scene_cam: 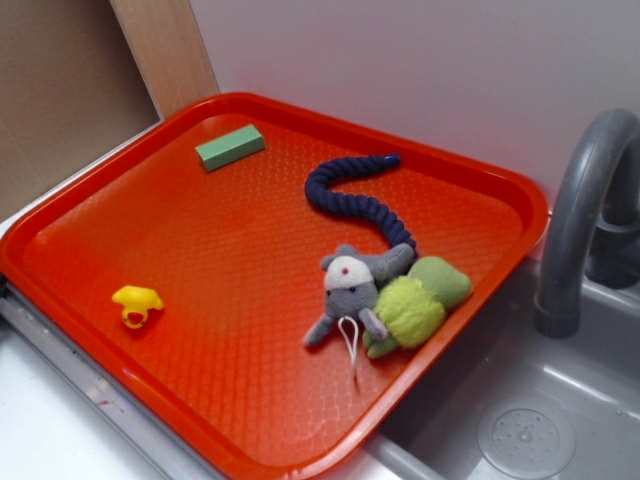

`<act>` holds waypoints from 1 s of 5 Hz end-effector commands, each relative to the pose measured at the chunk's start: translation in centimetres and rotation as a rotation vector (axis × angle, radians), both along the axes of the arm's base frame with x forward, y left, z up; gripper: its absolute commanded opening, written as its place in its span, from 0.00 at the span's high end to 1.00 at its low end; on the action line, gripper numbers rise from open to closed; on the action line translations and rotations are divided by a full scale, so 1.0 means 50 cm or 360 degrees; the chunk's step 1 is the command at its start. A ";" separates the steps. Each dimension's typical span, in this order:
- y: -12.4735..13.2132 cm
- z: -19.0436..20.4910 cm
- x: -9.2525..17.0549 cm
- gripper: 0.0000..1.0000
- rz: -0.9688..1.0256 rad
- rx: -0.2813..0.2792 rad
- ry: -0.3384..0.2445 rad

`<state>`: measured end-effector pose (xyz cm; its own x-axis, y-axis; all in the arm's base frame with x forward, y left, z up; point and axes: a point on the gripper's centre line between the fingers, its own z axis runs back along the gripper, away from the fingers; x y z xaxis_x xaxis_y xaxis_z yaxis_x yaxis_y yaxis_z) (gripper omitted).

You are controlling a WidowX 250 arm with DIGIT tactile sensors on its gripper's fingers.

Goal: Grab the green block.

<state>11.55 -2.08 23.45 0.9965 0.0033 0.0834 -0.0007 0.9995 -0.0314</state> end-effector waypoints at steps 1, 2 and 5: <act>0.000 0.000 0.000 0.00 0.0000 0.0000 0.0000; -0.025 -0.044 0.077 0.00 -0.0116 0.0181 -0.0083; -0.085 -0.159 0.180 0.00 -0.0434 0.0281 -0.0067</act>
